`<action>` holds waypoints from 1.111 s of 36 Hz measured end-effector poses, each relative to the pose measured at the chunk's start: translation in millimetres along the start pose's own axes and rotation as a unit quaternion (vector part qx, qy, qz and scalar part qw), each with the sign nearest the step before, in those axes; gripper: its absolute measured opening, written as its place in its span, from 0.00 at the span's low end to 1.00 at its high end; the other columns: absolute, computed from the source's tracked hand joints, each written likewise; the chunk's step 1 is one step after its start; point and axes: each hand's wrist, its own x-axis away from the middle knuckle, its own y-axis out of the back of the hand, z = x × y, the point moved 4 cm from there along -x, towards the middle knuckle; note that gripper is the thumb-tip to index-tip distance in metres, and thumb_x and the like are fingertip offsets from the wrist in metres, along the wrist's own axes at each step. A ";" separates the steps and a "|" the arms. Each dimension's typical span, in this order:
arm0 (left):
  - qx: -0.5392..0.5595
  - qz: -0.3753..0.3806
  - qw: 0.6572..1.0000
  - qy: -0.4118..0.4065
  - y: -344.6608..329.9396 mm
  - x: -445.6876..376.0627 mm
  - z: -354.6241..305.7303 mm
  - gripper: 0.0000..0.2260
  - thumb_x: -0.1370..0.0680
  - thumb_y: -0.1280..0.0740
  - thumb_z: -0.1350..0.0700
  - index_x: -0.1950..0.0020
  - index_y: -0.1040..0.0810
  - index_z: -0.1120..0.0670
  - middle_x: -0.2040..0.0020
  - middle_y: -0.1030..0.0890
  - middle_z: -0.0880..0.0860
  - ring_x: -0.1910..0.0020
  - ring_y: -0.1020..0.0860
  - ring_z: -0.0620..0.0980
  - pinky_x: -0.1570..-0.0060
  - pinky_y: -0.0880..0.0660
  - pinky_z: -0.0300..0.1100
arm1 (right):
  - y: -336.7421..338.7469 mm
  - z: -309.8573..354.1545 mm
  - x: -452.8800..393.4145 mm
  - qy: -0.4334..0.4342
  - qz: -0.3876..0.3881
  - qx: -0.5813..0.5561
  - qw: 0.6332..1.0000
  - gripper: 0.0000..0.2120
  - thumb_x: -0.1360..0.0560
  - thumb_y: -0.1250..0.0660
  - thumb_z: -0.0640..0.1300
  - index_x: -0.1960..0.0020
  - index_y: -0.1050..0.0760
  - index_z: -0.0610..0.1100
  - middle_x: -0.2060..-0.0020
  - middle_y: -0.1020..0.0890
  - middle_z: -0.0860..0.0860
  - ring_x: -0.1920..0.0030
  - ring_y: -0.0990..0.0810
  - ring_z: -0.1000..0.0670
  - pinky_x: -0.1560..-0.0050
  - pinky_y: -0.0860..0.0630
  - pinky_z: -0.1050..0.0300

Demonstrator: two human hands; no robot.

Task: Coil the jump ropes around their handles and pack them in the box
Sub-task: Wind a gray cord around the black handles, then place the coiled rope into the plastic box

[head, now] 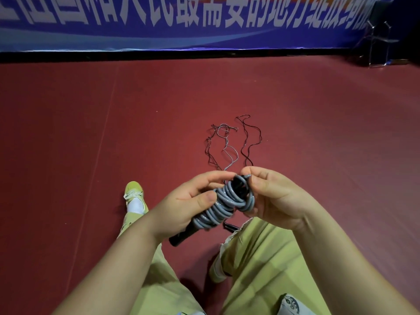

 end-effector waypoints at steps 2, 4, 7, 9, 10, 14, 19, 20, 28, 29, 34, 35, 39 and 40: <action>0.045 0.003 0.999 0.007 -1.9 -3.3 2.3 0.20 0.29 0.29 0.41 0.39 0.21 0.44 0.48 0.18 0.49 0.52 0.18 0.48 0.56 0.23 0.37 | 1.5 -0.3 -0.1 -0.001 0.003 -0.004 1.000 0.22 0.47 0.16 0.56 0.64 0.24 0.48 0.70 0.27 0.49 0.72 0.28 0.53 0.73 0.33 0.64; 0.086 0.003 0.996 0.010 -1.6 -7.7 5.4 0.20 0.29 0.28 0.42 0.39 0.21 0.45 0.48 0.17 0.51 0.55 0.18 0.49 0.61 0.22 0.39 | 3.5 0.5 0.3 0.000 0.017 -0.029 0.999 0.20 0.44 0.18 0.59 0.62 0.22 0.49 0.69 0.25 0.51 0.70 0.29 0.55 0.72 0.36 0.64; 0.111 -0.008 0.994 0.015 1.9 -15.2 11.8 0.22 0.30 0.27 0.42 0.39 0.21 0.47 0.48 0.17 0.56 0.56 0.17 0.55 0.64 0.21 0.44 | 11.3 0.6 -1.0 -0.003 0.013 -0.072 0.997 0.17 0.40 0.20 0.57 0.59 0.18 0.46 0.67 0.25 0.53 0.69 0.29 0.56 0.73 0.38 0.66; 0.127 0.000 0.992 0.026 1.3 -20.9 17.8 0.23 0.30 0.26 0.43 0.38 0.22 0.49 0.49 0.17 0.57 0.57 0.17 0.56 0.64 0.22 0.42 | 20.1 -3.5 -3.6 -0.020 -0.024 -0.095 0.995 0.17 0.44 0.18 0.53 0.63 0.19 0.45 0.69 0.28 0.52 0.71 0.31 0.56 0.76 0.37 0.67; 0.131 0.005 0.991 0.035 1.0 -24.0 20.9 0.24 0.30 0.26 0.43 0.38 0.22 0.50 0.49 0.17 0.57 0.57 0.17 0.56 0.64 0.22 0.41 | 24.1 -5.4 -5.1 -0.028 -0.048 -0.104 0.993 0.18 0.46 0.17 0.51 0.64 0.20 0.45 0.70 0.29 0.52 0.72 0.33 0.56 0.78 0.38 0.67; 0.093 0.039 0.992 0.074 -0.4 -36.4 24.8 0.24 0.28 0.30 0.42 0.36 0.26 0.50 0.51 0.16 0.54 0.61 0.16 0.53 0.70 0.23 0.40 | 42.5 -3.7 -3.3 -0.025 -0.169 -0.080 0.982 0.13 0.37 0.25 0.50 0.67 0.27 0.45 0.70 0.33 0.51 0.73 0.35 0.56 0.78 0.42 0.67; 0.065 0.046 0.989 0.128 -4.2 -67.8 33.3 0.17 0.23 0.42 0.56 0.34 0.31 0.54 0.55 0.16 0.54 0.64 0.17 0.52 0.74 0.25 0.37 | 86.8 1.5 4.1 0.015 -0.318 0.011 0.948 0.13 0.21 0.38 0.45 0.64 0.29 0.43 0.75 0.33 0.52 0.72 0.37 0.54 0.76 0.42 0.66; 0.054 0.044 0.989 0.132 -5.5 -76.4 37.0 0.17 0.23 0.42 0.55 0.34 0.30 0.53 0.53 0.17 0.55 0.61 0.17 0.55 0.74 0.25 0.39 | 95.3 1.3 4.7 0.022 -0.340 0.014 0.940 0.13 0.21 0.38 0.46 0.63 0.28 0.43 0.74 0.35 0.51 0.71 0.39 0.53 0.76 0.42 0.65; 0.045 0.033 0.982 0.179 -36.7 -149.4 89.3 0.18 0.27 0.36 0.52 0.37 0.27 0.51 0.55 0.18 0.57 0.64 0.18 0.50 0.75 0.25 0.38 | 160.5 6.0 25.5 0.055 -0.391 -0.001 0.919 0.11 0.28 0.33 0.52 0.58 0.25 0.44 0.72 0.33 0.51 0.70 0.37 0.53 0.67 0.39 0.58; 0.036 0.025 0.982 0.186 -41.4 -159.0 97.7 0.18 0.29 0.35 0.52 0.39 0.26 0.50 0.55 0.19 0.56 0.65 0.19 0.47 0.73 0.26 0.36 | 169.4 4.0 30.9 0.054 -0.398 -0.013 0.916 0.13 0.31 0.32 0.53 0.55 0.24 0.44 0.72 0.31 0.52 0.70 0.35 0.54 0.66 0.37 0.59; 0.043 -0.021 0.971 0.233 -74.5 -211.4 143.3 0.10 0.26 0.32 0.62 0.46 0.24 0.52 0.60 0.19 0.57 0.67 0.21 0.49 0.75 0.25 0.38 | 220.5 -17.2 62.3 0.061 -0.467 -0.063 0.880 0.13 0.28 0.34 0.54 0.51 0.21 0.46 0.62 0.23 0.54 0.65 0.26 0.55 0.62 0.27 0.60; 0.044 -0.032 0.971 0.234 -81.6 -222.6 153.3 0.07 0.24 0.35 0.62 0.47 0.24 0.54 0.59 0.20 0.57 0.67 0.21 0.49 0.74 0.24 0.39 | 230.4 -23.0 68.5 0.056 -0.482 -0.075 0.871 0.11 0.25 0.35 0.53 0.51 0.21 0.46 0.61 0.23 0.53 0.64 0.25 0.55 0.61 0.27 0.59; 0.046 -0.067 0.972 0.219 -121.3 -265.1 195.2 0.06 0.20 0.39 0.59 0.50 0.22 0.53 0.56 0.19 0.52 0.58 0.21 0.49 0.53 0.24 0.43 | 270.2 -47.0 91.5 0.040 -0.523 -0.107 0.845 0.13 0.20 0.40 0.53 0.50 0.21 0.47 0.56 0.22 0.52 0.57 0.25 0.53 0.55 0.28 0.55; 0.049 -0.066 0.972 0.222 -135.2 -274.4 206.4 0.07 0.19 0.39 0.58 0.49 0.22 0.53 0.55 0.18 0.52 0.55 0.21 0.49 0.49 0.26 0.44 | 280.0 -52.5 96.5 0.041 -0.529 -0.119 0.839 0.13 0.20 0.42 0.54 0.49 0.22 0.48 0.56 0.21 0.53 0.56 0.25 0.53 0.53 0.28 0.55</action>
